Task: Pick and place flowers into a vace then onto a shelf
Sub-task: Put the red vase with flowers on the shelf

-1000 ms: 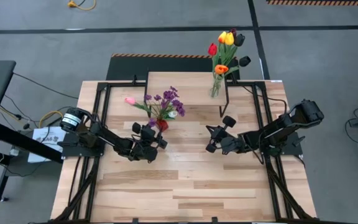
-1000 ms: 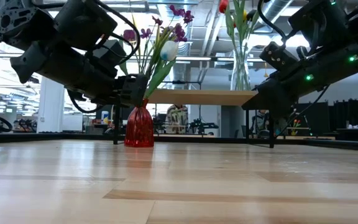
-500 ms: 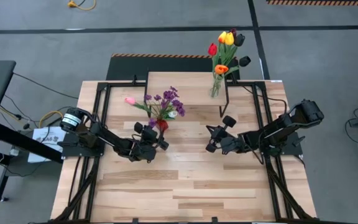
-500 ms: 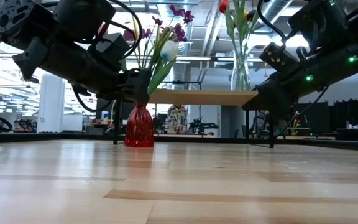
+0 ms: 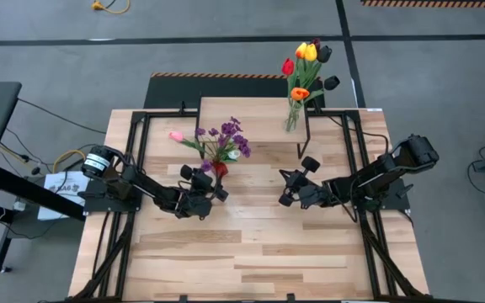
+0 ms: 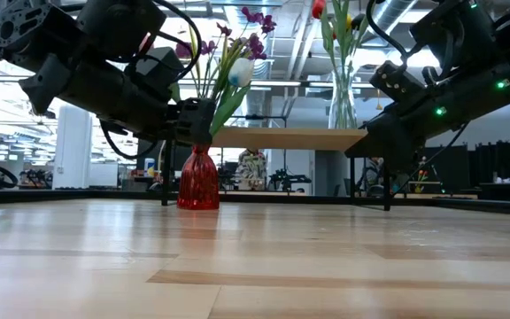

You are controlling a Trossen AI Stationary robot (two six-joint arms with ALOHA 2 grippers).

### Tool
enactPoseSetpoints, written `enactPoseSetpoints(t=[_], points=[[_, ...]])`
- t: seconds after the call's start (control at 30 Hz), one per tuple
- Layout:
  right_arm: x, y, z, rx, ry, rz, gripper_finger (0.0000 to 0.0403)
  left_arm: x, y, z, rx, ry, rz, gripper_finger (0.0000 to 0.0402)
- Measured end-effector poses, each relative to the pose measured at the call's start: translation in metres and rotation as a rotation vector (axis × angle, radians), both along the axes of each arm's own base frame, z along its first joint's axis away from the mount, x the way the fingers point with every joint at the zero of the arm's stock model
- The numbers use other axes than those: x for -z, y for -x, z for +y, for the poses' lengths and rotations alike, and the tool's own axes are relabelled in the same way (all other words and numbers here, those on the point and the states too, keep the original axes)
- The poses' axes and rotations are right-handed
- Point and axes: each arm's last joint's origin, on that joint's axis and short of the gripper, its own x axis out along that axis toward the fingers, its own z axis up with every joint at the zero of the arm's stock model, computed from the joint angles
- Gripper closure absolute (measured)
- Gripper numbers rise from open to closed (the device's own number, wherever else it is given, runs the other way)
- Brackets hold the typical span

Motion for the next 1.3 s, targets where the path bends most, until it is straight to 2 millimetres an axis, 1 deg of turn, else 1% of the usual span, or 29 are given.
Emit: enactPoseSetpoints(t=[0.77, 1.3], points=[[0.001, 0.000, 0.000, 0.000, 0.002, 0.008, 0.0403, 0.002, -0.004, 0.019, -0.010, 0.034, 0.018, 0.0149], [0.001, 0.000, 0.000, 0.000, 0.002, 0.009, 0.0403, 0.002, -0.005, 0.029, -0.017, 0.052, 0.023, 0.0149]])
